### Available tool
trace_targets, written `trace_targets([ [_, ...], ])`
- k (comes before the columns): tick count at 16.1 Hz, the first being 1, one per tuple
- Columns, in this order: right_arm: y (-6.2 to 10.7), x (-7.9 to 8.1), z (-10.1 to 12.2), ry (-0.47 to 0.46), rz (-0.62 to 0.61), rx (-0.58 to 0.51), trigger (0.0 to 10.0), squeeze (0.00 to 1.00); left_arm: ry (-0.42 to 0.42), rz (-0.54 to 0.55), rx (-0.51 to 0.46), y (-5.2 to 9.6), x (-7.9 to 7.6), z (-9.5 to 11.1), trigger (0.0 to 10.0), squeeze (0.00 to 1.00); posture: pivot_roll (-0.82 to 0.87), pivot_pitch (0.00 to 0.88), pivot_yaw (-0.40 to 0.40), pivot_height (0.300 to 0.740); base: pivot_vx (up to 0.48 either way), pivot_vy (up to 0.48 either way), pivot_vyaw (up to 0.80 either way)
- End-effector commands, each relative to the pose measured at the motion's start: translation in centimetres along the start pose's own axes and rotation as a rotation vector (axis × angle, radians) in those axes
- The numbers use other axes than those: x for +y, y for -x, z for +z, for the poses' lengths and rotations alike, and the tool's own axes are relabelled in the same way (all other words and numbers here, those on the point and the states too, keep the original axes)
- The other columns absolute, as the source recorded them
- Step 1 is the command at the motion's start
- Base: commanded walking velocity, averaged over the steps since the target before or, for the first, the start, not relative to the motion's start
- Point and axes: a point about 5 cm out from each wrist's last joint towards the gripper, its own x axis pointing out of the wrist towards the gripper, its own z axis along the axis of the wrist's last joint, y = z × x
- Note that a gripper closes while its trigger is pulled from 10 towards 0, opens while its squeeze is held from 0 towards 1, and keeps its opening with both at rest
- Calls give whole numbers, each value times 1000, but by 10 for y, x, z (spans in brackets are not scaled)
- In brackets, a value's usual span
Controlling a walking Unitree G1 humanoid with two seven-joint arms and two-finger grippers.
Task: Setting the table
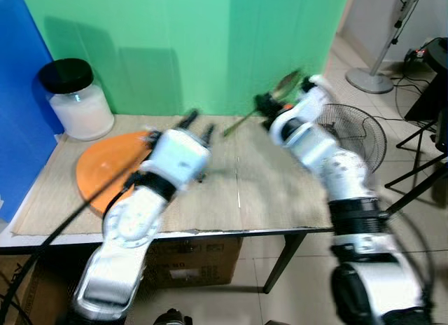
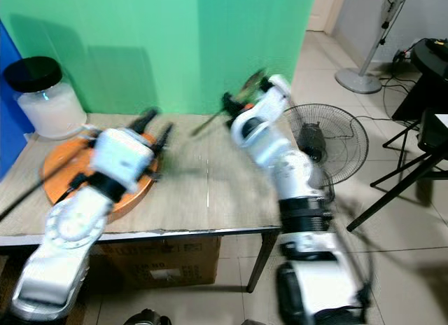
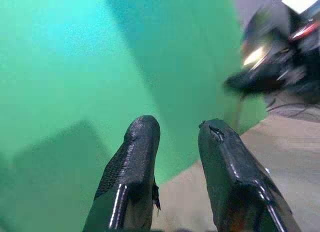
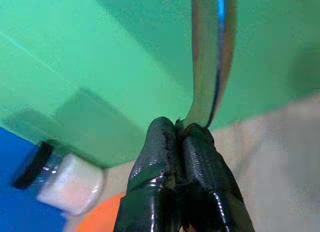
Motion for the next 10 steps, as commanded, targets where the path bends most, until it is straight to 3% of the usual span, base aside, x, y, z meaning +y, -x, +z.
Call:
trace_targets([
  [1,8,6,4,134,66,5,0,0,57,87,69,7,12,-5,10000,0,-26,6,0,740,0,0,0],
  [2,16,4,7,205,88,12,0,0,86,155,123,13,20,-11,10000,0,-29,5,6,740,0,0,0],
  [4,25,2,8,256,108,23,0,0,99,212,186,19,27,-19,10000,0,-32,5,11,740,0,0,0],
  [5,49,-2,10,389,144,27,0,0,137,275,256,29,36,-29,10000,0,-36,3,21,740,0,0,0],
  [6,54,-3,11,418,148,18,0,0,130,282,257,31,37,-29,10000,0,-38,2,23,740,0,0,0],
  [7,74,-4,15,483,153,-15,0,0,141,291,258,32,39,-27,10000,0,-47,0,30,740,0,0,0],
  [8,81,-5,15,503,147,-28,0,0,143,286,257,32,39,-27,10000,0,-50,0,30,740,0,0,0],
  [10,103,-13,9,573,68,-88,0,0,139,245,251,27,32,-27,10000,0,-69,0,43,740,0,0,0],
])
